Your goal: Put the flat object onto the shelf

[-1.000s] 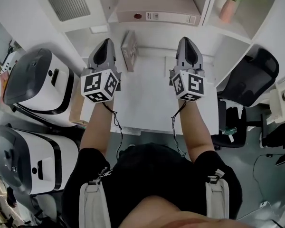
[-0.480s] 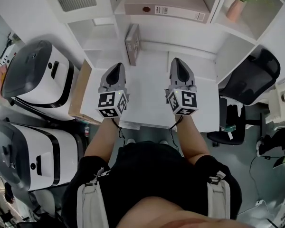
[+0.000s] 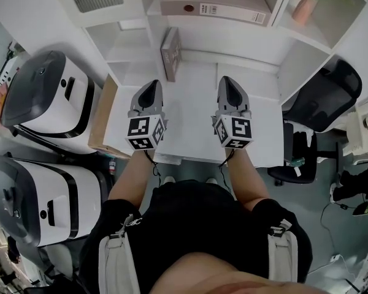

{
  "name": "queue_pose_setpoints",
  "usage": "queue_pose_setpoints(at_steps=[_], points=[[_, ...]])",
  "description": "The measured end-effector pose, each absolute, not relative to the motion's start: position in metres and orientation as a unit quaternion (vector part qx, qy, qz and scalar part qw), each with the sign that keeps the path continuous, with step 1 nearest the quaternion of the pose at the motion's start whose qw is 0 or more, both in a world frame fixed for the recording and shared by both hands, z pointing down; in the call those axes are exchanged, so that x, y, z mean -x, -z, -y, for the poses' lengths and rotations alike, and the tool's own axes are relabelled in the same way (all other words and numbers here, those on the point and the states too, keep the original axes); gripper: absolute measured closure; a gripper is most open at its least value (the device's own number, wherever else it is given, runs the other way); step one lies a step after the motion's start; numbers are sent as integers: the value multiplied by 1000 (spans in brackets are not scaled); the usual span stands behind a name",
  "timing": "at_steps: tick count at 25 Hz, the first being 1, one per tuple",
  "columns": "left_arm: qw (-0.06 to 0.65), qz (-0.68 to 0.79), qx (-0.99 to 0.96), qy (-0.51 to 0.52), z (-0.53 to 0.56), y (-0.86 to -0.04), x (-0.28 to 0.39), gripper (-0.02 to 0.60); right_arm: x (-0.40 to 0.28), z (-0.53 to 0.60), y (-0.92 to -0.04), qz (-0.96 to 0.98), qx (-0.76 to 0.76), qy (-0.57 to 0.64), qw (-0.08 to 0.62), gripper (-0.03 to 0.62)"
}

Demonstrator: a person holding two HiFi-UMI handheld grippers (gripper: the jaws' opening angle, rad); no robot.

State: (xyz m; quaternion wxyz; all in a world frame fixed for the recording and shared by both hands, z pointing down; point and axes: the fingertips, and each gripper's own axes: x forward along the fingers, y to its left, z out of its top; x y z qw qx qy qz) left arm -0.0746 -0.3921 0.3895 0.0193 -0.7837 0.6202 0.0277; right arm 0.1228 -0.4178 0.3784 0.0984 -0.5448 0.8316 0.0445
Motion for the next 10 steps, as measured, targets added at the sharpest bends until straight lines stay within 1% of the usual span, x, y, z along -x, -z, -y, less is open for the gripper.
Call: queue_pose_setpoints(at_steps=[10], points=[[13, -616, 787, -30, 390, -390, 73, 563, -129, 414, -387, -828, 552, -31, 93, 592]])
